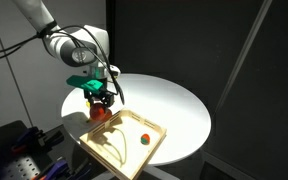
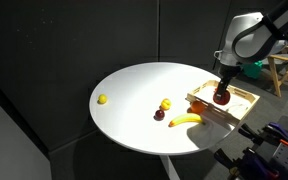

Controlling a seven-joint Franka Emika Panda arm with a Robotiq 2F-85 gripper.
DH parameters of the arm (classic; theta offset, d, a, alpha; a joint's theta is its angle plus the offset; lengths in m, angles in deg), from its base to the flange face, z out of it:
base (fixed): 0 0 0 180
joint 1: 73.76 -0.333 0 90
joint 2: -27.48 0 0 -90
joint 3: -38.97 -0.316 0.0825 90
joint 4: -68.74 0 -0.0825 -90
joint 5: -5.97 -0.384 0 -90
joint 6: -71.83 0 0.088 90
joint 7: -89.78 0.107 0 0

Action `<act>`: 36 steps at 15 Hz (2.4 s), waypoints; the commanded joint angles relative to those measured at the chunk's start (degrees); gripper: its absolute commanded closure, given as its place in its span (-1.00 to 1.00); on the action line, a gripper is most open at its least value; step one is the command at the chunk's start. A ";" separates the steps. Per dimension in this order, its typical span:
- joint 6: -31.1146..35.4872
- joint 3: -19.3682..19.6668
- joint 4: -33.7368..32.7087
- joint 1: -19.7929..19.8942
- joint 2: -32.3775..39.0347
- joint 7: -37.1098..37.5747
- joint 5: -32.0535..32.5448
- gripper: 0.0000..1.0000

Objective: Remove the big red tomato from the box

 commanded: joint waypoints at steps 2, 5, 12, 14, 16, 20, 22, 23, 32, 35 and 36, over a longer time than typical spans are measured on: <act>-0.13 -0.21 -0.06 0.19 -0.04 0.05 0.02 -0.62; -0.13 -0.21 -0.07 0.19 -0.04 0.05 0.02 -0.62; -1.13 -0.38 -0.53 0.03 -1.03 0.06 -0.41 -0.12; -1.80 -0.62 -1.10 -0.18 -1.42 0.34 -0.53 -0.12; -2.54 -1.06 -2.03 -0.47 -1.48 0.96 -0.35 -0.12; -5.03 -2.46 -4.50 -1.48 -0.67 2.87 0.77 -0.12; -6.56 -3.29 -5.73 -2.17 -0.04 4.47 1.70 -0.12; -7.07 -3.68 -6.29 -2.58 0.27 5.63 2.38 -0.12; -5.59 -6.09 -9.69 -5.28 4.64 13.96 7.41 -0.12; -4.72 -6.29 -11.14 -5.76 7.15 16.74 6.54 -0.12; -4.35 -6.26 -11.62 -5.94 7.95 17.88 6.46 -0.12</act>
